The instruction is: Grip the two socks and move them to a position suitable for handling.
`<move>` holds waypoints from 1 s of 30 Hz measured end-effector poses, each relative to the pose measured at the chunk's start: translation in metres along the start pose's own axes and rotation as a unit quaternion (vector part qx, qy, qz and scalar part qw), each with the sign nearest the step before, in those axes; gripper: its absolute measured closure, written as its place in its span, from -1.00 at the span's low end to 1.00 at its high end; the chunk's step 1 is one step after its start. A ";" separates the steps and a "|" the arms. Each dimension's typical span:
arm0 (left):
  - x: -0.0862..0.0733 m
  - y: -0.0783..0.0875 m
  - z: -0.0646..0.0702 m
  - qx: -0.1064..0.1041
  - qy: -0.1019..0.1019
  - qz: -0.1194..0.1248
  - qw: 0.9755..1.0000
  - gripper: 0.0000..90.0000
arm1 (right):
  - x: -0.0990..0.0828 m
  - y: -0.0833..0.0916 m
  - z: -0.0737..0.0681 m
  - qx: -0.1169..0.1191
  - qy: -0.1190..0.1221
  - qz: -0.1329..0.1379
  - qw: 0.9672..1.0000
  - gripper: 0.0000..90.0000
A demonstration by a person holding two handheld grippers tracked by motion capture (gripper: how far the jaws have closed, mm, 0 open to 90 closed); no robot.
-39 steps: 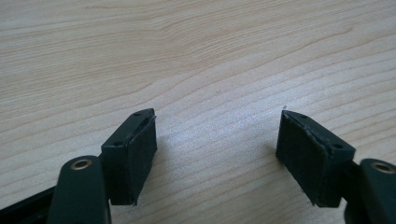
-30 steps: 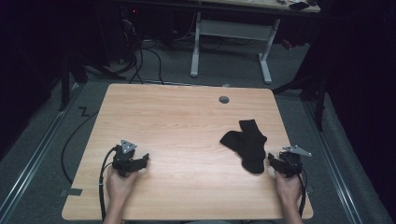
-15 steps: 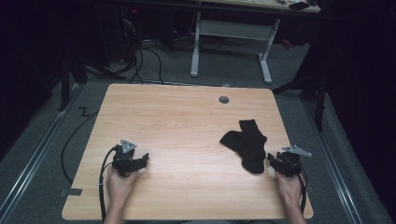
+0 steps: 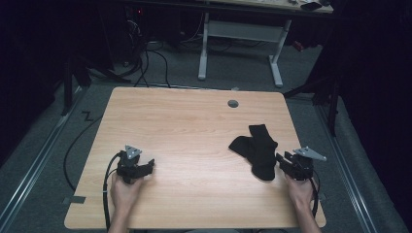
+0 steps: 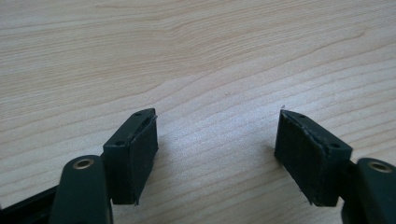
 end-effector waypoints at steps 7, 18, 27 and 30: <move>0.000 0.000 0.000 0.001 0.001 0.000 1.000 -0.33 | 0.014 -0.014 -0.006 0.015 0.015 -0.010 1.000 0.31; 0.000 0.000 0.000 0.002 0.001 -0.001 1.000 -0.34 | 0.026 -0.049 -0.010 0.022 0.029 -0.066 0.997 0.25; 0.000 0.000 0.000 0.002 0.001 0.000 1.000 -0.34 | 0.022 -0.068 -0.014 -0.008 0.054 -0.098 0.994 0.33; 0.000 0.000 0.000 0.002 0.001 0.000 1.000 -0.34 | 0.021 -0.069 -0.014 0.003 0.051 -0.098 0.994 0.50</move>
Point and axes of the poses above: each handheld gripper's, and its own axes: y roughly backward along the jaws, x roughly out of its top, z roughly to its right, the point moved 1 cm from there along -y, roughly forward along the jaws, and after that the axes turned 12 degrees about x, right-handed, at the moved point
